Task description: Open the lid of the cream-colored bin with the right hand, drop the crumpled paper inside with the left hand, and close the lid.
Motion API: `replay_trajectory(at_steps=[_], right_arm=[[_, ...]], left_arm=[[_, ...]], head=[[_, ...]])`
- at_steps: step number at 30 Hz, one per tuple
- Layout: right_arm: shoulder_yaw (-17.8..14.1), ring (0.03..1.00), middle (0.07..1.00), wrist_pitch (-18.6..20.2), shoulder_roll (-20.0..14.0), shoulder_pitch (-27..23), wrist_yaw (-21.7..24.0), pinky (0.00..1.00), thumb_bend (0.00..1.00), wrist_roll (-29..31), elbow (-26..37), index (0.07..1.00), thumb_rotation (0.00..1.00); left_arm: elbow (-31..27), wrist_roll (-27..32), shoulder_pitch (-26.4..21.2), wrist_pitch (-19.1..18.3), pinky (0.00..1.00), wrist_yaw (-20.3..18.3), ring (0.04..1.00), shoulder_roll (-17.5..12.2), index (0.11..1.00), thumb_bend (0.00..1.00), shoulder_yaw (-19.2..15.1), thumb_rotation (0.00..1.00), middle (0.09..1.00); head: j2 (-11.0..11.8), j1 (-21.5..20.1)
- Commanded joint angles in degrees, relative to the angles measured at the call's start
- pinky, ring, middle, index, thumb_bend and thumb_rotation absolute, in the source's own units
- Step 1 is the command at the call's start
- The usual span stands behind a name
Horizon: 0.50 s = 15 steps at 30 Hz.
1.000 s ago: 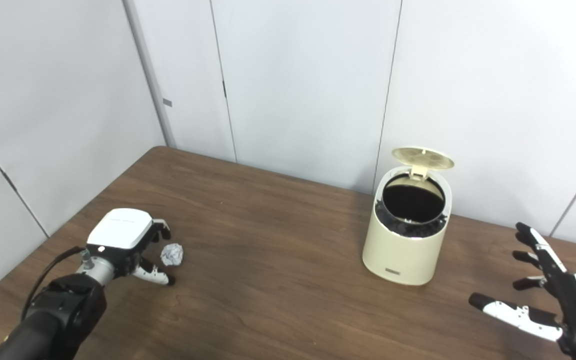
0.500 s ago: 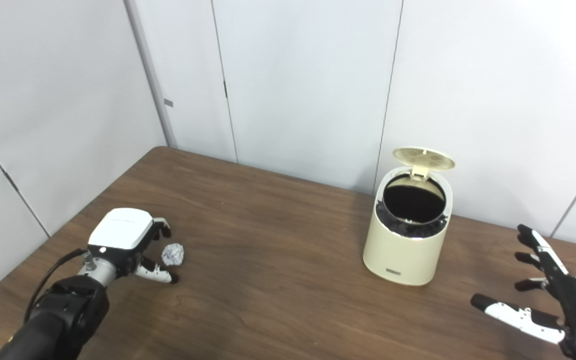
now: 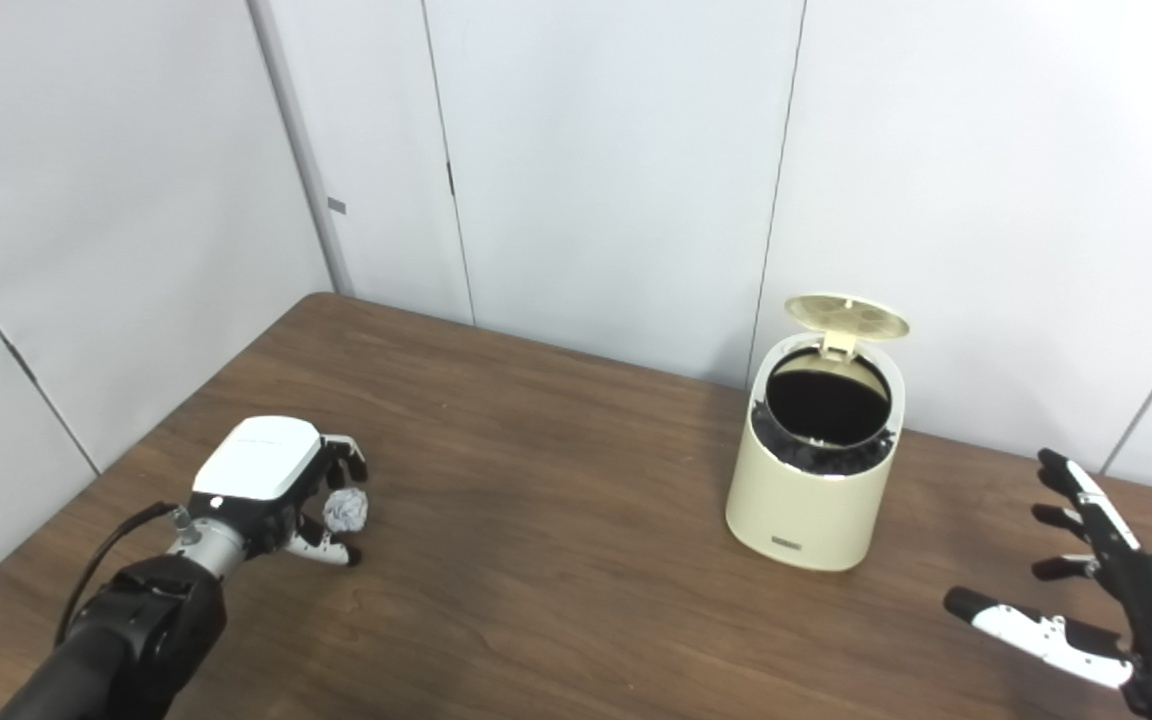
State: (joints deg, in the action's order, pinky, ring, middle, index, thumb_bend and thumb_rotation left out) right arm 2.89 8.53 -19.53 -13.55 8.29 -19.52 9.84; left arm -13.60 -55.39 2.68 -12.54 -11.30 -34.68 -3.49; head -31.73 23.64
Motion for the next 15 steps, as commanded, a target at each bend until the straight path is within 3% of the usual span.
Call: replay_trajectory(at_steps=[1, 2, 4, 9, 11, 15], right_arm=[[-0.9, 0.848, 0.924, -2.0, -1.1, -1.5, -0.3, 0.63, 0.87, 0.5, 2.1, 0.934, 0.51], [-0.9, 0.85, 0.925, -2.0, -1.2, -1.5, -0.3, 0.64, 0.88, 0.5, 2.1, 0.934, 0.52], [-0.9, 0.845, 0.924, -2.0, -1.3, -1.4, -0.3, 0.63, 0.88, 0.4, 2.2, 0.934, 0.53], [-0.9, 0.833, 0.921, -2.0, -1.5, -1.3, -0.2, 0.6, 0.87, 0.2, 2.4, 0.935, 0.55], [-1.0, 0.828, 0.918, -1.9, -1.5, -1.4, -0.2, 0.58, 0.88, 0.2, 2.3, 0.935, 0.56], [-1.0, 0.824, 0.915, -1.4, -1.3, -1.4, -0.1, 0.58, 0.87, 0.3, 2.8, 0.928, 0.54]], left_arm=[[1.7, -0.2, -0.5, 0.0, 0.4, -0.5, 0.521, -0.4, 0.616, 0.78, 1.4, 0.07, 0.575], [1.9, -0.3, -0.5, -0.1, 0.4, -0.5, 0.512, -0.5, 0.544, 0.63, 1.5, 0.06, 0.563], [2.8, -0.5, -0.6, 0.0, 0.38, 0.1, 0.49, -0.5, 0.531, 0.55, 1.9, 0.02, 0.483], [4.5, -1.8, -0.8, 0.1, 0.3, 1.7, 0.395, -1.2, 0.522, 0.52, 3.0, 0.0, 0.419], [5.0, -2.0, -0.9, 0.1, 0.3, 2.1, 0.394, -1.5, 0.496, 0.53, 3.2, 0.0, 0.468], [4.3, -2.8, -0.8, -0.6, 0.28, 1.8, 0.391, -2.0, 0.518, 0.52, 3.5, 0.0, 0.42]], head=[[-0.1, -0.1], [-0.1, -0.1], [-0.1, -0.1], [-0.3, -0.2], [-0.3, -0.2], [-0.3, -0.2]])
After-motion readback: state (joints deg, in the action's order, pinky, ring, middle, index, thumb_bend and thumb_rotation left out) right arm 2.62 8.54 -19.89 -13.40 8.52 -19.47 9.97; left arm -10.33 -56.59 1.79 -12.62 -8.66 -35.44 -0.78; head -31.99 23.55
